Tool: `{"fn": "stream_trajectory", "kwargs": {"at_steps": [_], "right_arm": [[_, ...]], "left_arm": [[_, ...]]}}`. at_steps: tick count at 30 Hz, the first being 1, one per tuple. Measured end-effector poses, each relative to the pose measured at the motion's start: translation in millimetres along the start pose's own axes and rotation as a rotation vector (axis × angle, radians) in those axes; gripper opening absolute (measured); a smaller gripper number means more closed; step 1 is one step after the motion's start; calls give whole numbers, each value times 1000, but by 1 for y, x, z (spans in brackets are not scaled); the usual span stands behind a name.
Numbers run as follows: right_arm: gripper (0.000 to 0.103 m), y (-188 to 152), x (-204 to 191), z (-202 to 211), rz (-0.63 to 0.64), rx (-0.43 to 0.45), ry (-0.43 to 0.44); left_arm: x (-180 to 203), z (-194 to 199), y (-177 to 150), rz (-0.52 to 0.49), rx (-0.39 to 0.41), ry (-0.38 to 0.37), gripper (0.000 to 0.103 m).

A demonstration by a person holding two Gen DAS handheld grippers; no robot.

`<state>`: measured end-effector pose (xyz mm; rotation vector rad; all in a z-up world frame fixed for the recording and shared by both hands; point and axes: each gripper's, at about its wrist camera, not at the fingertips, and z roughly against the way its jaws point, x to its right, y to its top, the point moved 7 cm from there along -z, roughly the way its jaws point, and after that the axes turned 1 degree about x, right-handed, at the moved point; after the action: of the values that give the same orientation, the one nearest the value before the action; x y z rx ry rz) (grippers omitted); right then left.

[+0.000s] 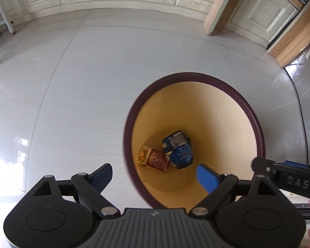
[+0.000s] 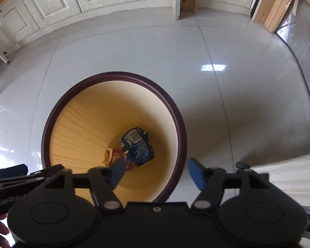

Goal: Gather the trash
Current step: 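Open both tools to drop the packet and can into the wastebasket, then move both open tools back toward the table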

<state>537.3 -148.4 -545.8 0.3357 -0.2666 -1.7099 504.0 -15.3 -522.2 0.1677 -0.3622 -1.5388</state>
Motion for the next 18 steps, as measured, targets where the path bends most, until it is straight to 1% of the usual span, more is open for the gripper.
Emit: {"fn": "stream_trajectory", "kwargs": {"at_steps": [2, 6, 7, 8, 10, 13, 18], "right_arm": [[80, -2, 1, 8, 1, 19, -16], [85, -4, 3, 23, -4, 45, -30], [88, -4, 4, 27, -2, 52, -36], [95, -5, 4, 31, -1, 60, -45], [101, -8, 6, 40, 1, 70, -71], [103, -14, 9, 55, 10, 76, -114], [103, -31, 13, 80, 9, 75, -136]], "left_arm": [[-3, 7, -1, 0, 6, 8, 92], [-10, 23, -4, -5, 16, 24, 97], [-13, 27, -6, -4, 15, 33, 98], [-16, 32, -8, -3, 14, 42, 98], [-20, 43, -12, -3, 20, 52, 99], [-23, 60, -16, 4, 31, 59, 103], [-28, 93, -23, 16, 67, 67, 103]]}}
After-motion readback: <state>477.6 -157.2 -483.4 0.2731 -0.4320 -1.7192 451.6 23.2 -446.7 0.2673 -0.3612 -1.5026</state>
